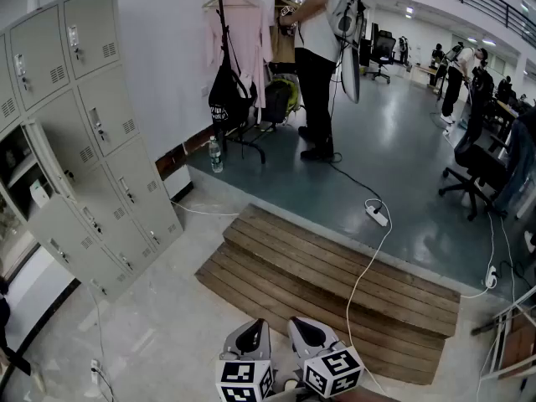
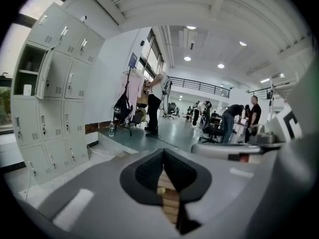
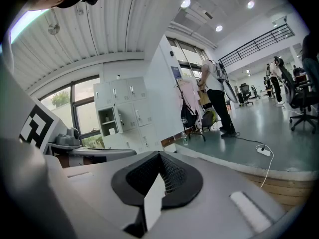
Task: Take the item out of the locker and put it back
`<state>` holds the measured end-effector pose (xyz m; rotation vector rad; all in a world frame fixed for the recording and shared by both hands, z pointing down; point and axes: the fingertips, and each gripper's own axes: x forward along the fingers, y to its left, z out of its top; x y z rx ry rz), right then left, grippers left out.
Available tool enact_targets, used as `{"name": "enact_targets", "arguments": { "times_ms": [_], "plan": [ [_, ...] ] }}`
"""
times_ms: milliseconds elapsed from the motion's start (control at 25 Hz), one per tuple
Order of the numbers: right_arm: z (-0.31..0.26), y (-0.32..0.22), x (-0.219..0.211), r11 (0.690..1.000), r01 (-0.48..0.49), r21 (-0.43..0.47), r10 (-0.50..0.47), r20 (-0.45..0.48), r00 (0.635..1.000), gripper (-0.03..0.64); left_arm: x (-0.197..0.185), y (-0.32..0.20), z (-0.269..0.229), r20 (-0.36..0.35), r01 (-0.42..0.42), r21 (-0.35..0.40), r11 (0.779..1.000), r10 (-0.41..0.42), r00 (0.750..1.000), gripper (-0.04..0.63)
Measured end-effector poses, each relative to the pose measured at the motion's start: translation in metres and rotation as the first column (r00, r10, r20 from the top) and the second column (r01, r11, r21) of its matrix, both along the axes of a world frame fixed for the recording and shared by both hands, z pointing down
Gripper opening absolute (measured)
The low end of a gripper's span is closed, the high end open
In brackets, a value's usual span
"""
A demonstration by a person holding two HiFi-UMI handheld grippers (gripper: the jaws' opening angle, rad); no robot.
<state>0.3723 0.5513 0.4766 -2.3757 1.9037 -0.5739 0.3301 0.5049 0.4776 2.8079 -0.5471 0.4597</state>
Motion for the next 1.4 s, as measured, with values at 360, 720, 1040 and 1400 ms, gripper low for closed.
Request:
{"name": "enact_targets", "arguments": {
  "times_ms": [360,720,1040,1400],
  "plan": [
    [0.013,0.004,-0.001,0.997,0.080,-0.010,-0.080,0.012,0.997,-0.002,-0.016,0.000,0.010,0.004,0.112,0.011,0.994,-0.112,0.994,0.006],
    [0.028,-0.023,-0.037,0.959,0.280,-0.043,-0.278,0.054,0.959,-0.001,-0.066,-0.017,0.030,0.033,0.301,-0.055,0.952,-0.299,0.954,0.006],
    [0.043,-0.100,-0.090,0.901,0.428,-0.072,-0.424,0.063,0.904,-0.001,-0.123,-0.087,0.035,0.025,0.444,-0.080,0.892,-0.443,0.896,0.006],
    [0.042,-0.265,-0.171,0.844,0.532,-0.065,-0.529,0.052,0.847,-0.001,-0.199,-0.246,0.026,0.020,0.521,-0.041,0.852,-0.521,0.853,0.006]
  ]
}}
